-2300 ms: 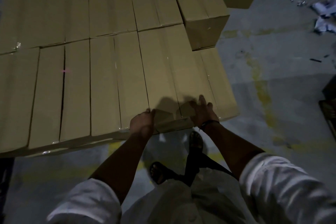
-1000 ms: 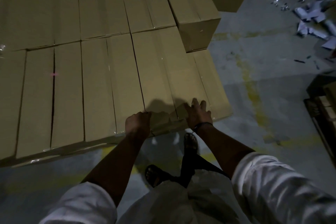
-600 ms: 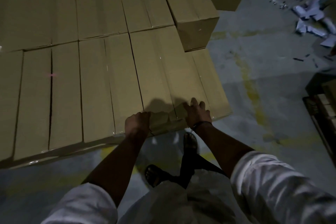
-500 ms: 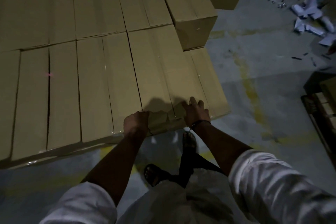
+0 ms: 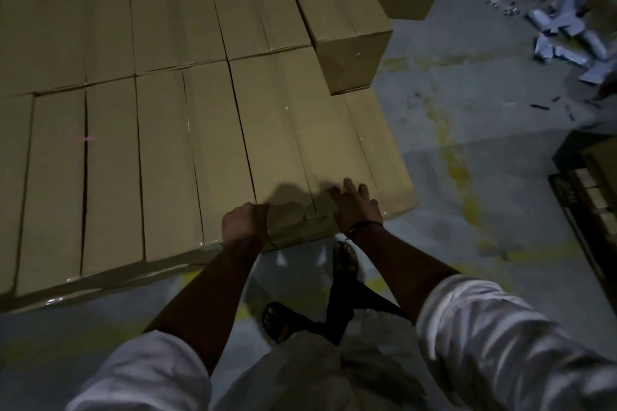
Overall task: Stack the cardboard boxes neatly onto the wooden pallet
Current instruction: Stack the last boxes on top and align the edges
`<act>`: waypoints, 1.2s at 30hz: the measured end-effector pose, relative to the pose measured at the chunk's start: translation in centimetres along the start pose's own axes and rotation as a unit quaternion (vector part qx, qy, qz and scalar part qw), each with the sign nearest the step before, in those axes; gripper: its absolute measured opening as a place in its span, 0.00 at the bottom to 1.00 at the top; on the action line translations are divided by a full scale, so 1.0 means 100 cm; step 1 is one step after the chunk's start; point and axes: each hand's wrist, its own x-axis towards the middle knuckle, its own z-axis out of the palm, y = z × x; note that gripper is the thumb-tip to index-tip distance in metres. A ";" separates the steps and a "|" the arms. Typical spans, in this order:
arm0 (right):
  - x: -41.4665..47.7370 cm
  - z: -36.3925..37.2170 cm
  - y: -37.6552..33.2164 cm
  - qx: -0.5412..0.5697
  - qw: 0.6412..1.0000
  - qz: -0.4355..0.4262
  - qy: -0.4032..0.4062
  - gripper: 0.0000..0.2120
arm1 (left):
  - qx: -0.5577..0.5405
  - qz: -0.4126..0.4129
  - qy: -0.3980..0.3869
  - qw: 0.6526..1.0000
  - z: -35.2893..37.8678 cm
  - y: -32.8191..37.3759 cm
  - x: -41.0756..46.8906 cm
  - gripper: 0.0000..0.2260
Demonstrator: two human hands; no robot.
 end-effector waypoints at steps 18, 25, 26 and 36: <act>-0.042 -0.039 0.003 0.035 0.999 0.008 0.036 0.36 | 0.072 0.085 -0.007 0.994 -0.027 0.016 -0.014 0.16; -0.076 -0.074 0.014 0.068 0.989 0.043 0.124 0.36 | 0.044 0.151 0.065 0.985 -0.077 0.073 -0.003 0.19; -0.079 -0.080 0.019 0.062 0.987 0.045 0.144 0.35 | 0.038 0.163 0.075 0.983 -0.087 0.085 0.000 0.20; -0.096 -0.167 0.114 0.075 0.957 0.086 0.267 0.33 | 0.033 0.243 0.201 0.949 -0.168 0.222 0.030 0.19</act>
